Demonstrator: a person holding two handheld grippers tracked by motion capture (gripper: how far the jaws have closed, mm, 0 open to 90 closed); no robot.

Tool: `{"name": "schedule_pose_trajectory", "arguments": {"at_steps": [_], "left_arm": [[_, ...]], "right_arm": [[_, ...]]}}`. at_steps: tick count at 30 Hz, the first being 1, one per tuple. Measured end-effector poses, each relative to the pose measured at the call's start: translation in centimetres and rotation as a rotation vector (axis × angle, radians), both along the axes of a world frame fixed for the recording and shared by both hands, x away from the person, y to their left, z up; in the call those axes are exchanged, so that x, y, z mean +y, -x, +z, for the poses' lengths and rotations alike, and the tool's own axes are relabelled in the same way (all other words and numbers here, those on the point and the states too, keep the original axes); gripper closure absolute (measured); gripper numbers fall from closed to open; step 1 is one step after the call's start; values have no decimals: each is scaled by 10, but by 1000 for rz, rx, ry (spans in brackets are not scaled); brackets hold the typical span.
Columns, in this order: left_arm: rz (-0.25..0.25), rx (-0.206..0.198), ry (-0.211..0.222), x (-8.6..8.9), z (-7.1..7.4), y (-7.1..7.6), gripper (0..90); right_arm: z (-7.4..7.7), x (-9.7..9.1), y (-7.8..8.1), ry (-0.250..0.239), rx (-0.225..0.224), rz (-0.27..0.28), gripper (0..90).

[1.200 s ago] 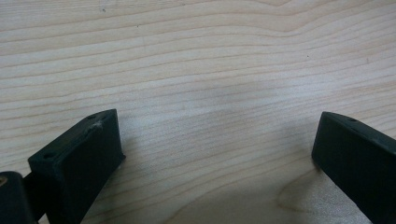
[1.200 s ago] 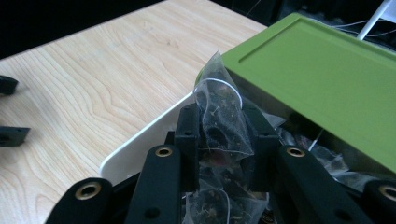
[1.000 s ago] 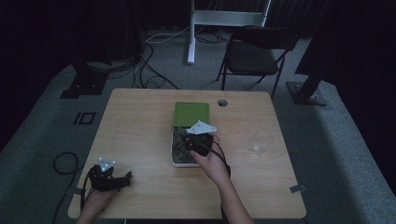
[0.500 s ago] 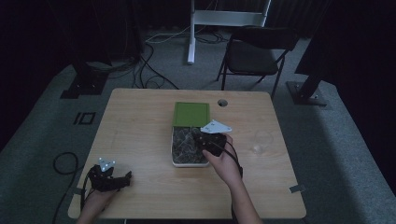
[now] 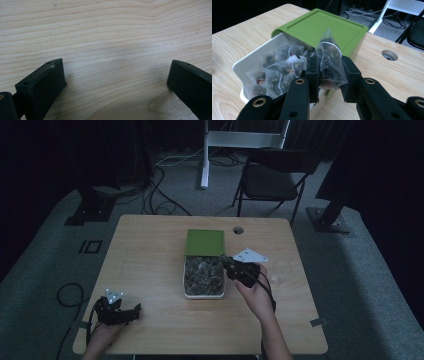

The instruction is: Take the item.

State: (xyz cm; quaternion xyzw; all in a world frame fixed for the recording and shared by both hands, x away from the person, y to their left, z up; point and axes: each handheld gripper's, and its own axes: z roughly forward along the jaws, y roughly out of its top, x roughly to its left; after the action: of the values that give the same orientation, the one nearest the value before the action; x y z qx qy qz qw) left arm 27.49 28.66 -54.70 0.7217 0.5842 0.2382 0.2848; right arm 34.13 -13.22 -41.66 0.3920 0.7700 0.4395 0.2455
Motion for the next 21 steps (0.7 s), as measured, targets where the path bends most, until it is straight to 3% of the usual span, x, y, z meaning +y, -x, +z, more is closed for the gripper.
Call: {"name": "schedule_pose_trajectory", "arguments": {"at_steps": [21], "left_arm": [[0, 0, 0, 0, 0, 0, 22]], "right_arm": [[0, -66, 9, -24, -7, -108, 717]]}}
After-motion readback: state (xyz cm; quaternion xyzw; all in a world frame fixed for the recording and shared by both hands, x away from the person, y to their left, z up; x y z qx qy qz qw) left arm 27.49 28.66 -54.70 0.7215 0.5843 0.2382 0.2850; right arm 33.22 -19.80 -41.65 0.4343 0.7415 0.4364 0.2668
